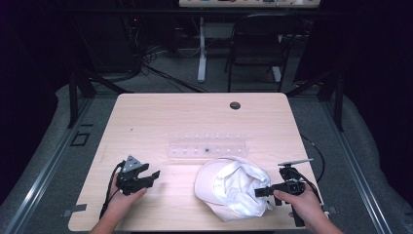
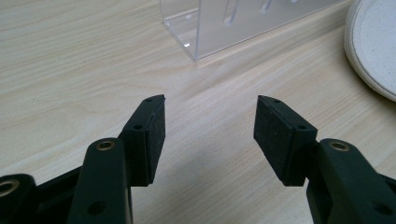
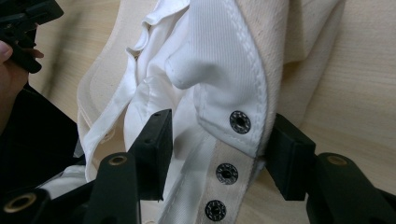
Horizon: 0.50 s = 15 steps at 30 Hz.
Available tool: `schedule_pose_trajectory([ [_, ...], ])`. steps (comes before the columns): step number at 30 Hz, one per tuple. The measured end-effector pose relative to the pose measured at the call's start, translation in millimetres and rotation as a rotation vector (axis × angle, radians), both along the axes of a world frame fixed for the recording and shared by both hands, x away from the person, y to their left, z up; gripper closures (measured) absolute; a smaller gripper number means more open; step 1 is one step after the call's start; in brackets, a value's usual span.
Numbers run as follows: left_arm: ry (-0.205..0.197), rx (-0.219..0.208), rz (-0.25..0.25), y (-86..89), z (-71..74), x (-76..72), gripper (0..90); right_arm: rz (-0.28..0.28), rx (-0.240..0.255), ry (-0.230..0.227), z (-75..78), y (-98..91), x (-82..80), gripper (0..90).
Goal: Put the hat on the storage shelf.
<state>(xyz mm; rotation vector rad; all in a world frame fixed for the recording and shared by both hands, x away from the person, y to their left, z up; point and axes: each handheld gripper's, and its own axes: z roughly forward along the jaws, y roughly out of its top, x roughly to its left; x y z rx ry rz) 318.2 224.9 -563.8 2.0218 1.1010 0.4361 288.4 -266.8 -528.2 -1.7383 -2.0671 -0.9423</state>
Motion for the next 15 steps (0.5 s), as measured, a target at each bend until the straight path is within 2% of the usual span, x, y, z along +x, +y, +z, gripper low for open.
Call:
schedule_pose_trajectory([
  [6,0.001,-0.001,0.001,-0.1,-0.1,0.2,43.9,-0.011,0.027,0.014,3.4,-0.2,-0.3,48.3],
  [7,0.001,-0.002,0.002,-0.1,-0.1,0.2,43.9,-0.026,0.052,0.019,6.7,-1.7,0.1,50.1],
  [9,0.002,-0.005,0.005,-0.1,0.0,0.2,43.9,-0.040,0.067,0.023,9.8,-2.8,0.2,51.8],
  [13,0.002,-0.007,0.008,-0.1,0.0,0.2,43.9,-0.021,0.081,0.024,13.6,-5.0,1.1,55.3],
  [14,0.002,-0.002,0.003,0.4,0.3,0.3,43.9,-0.047,0.084,0.018,14.0,-3.5,0.3,56.9],
  [15,0.002,-0.002,0.005,0.2,0.1,0.3,43.9,-0.030,0.074,0.021,16.4,-4.7,1.2,60.0],
])
